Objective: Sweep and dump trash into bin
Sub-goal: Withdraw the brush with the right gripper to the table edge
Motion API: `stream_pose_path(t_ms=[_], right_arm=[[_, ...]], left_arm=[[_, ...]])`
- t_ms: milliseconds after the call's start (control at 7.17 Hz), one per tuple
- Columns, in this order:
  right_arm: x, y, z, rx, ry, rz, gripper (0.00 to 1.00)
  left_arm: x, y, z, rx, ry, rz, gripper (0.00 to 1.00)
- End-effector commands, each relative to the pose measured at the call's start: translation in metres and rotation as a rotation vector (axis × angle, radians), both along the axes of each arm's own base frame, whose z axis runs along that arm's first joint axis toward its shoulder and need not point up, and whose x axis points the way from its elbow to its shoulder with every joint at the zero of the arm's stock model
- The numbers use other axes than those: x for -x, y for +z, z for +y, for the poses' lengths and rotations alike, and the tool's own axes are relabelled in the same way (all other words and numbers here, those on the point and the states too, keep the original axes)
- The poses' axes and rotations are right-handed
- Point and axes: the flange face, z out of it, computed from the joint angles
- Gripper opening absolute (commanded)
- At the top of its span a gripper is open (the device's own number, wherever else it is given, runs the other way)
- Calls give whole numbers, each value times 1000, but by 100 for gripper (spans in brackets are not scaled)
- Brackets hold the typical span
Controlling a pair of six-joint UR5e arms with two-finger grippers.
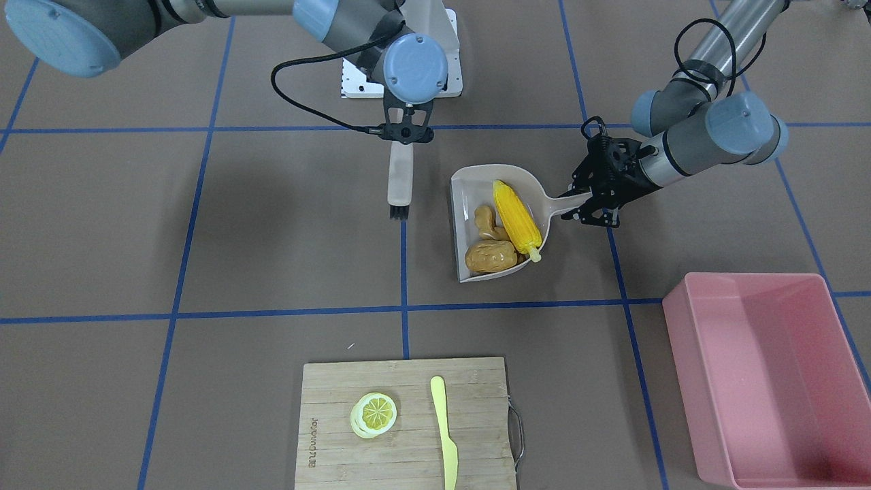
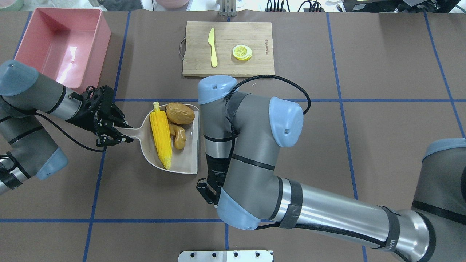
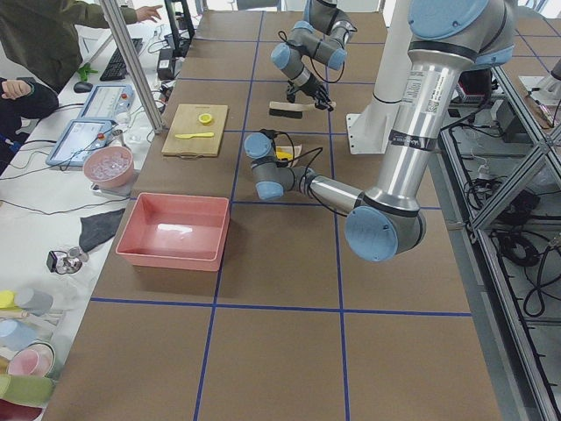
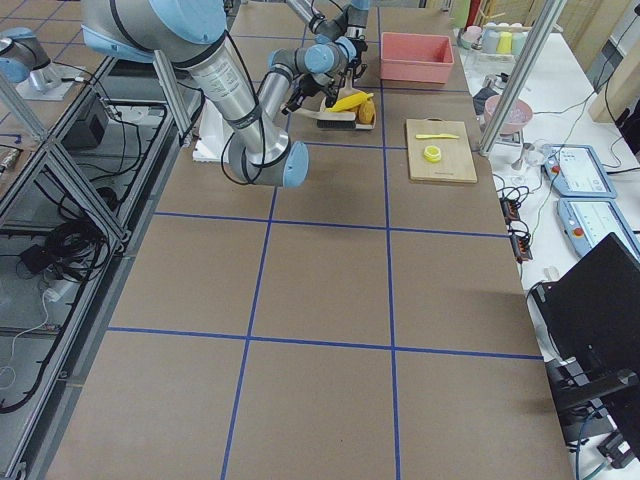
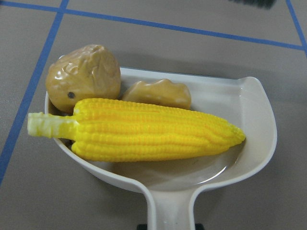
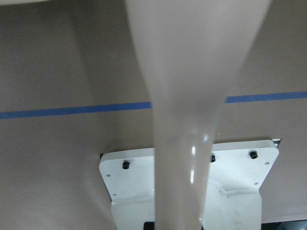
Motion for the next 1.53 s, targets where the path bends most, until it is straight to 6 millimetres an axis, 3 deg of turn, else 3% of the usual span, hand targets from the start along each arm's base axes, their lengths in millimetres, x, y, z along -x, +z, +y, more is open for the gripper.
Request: stream_pose_path(t_ms=[0, 139, 279, 558, 837, 1116, 1395], right_arm=[[-48, 65, -48, -19, 48, 26, 0], [-75, 91, -73, -17, 82, 34, 0], [-108, 122, -72, -43, 94, 40, 0], [-206, 192, -89, -110, 121, 22, 0], [-302, 273, -88, -133, 104, -27, 0], [-342, 335, -73, -141, 28, -63, 0], [-371, 388, -73, -126, -14, -120, 0]], left_arm=[[0, 0, 0, 1, 1, 0, 0], [0, 0, 0, -1, -1, 0, 0], [0, 0, 0, -1, -1, 0, 0], [0, -1, 0, 0, 1, 1, 0], [2, -2, 1, 3, 11, 7, 0], [6, -9, 2, 23, 16, 36, 0], [18, -20, 1, 40, 11, 70, 0]])
